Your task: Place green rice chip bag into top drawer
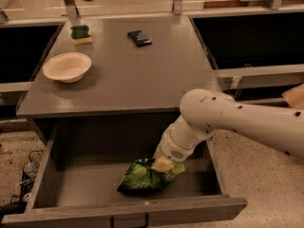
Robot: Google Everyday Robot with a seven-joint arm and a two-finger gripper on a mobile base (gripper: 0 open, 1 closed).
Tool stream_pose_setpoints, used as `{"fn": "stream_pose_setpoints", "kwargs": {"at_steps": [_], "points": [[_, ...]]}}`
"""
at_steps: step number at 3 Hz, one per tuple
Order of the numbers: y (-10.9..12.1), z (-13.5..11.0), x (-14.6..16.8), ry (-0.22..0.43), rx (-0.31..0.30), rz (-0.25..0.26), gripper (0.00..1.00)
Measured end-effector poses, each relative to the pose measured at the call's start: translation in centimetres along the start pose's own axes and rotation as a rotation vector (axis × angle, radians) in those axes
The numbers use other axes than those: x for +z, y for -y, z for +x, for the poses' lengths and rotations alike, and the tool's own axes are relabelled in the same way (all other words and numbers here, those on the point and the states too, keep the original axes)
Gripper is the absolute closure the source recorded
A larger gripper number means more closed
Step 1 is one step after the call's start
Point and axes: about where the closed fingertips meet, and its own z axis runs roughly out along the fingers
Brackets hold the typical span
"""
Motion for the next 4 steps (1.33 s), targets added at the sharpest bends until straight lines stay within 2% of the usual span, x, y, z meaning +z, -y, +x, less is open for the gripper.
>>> {"fn": "stream_pose_setpoints", "kwargs": {"at_steps": [1, 2, 4], "points": [[-0.21, 0.03, 0.97, -0.012, -0.003, -0.022, 1.00], [-0.22, 0.00, 0.92, -0.012, -0.003, -0.022, 0.85], [-0.22, 0.00, 0.92, -0.012, -0.003, -0.022, 0.38]]}}
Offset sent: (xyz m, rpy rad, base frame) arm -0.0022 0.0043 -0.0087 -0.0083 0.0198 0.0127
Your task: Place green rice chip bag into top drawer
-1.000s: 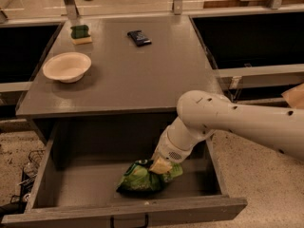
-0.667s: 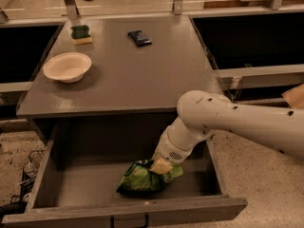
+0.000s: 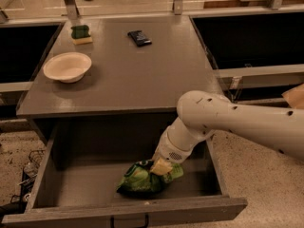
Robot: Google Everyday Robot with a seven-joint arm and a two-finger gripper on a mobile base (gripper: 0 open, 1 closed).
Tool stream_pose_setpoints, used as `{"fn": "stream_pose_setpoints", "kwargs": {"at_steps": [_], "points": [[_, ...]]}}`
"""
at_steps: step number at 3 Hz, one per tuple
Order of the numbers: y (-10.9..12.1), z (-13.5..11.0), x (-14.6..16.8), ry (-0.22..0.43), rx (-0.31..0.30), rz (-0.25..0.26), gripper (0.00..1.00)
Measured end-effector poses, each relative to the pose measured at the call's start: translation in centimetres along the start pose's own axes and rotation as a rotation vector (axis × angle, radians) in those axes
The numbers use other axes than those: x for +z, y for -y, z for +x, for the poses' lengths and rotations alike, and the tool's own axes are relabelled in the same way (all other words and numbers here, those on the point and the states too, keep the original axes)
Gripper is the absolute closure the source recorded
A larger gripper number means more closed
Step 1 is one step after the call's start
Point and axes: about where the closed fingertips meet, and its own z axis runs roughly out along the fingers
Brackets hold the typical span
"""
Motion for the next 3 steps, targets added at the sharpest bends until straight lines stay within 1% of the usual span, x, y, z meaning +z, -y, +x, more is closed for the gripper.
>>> {"fn": "stream_pose_setpoints", "kwargs": {"at_steps": [1, 2, 3], "points": [[0.00, 0.00, 0.00, 0.000, 0.000, 0.000, 0.16], [0.00, 0.00, 0.00, 0.000, 0.000, 0.000, 0.00], [0.00, 0.00, 0.00, 0.000, 0.000, 0.000, 0.00]]}}
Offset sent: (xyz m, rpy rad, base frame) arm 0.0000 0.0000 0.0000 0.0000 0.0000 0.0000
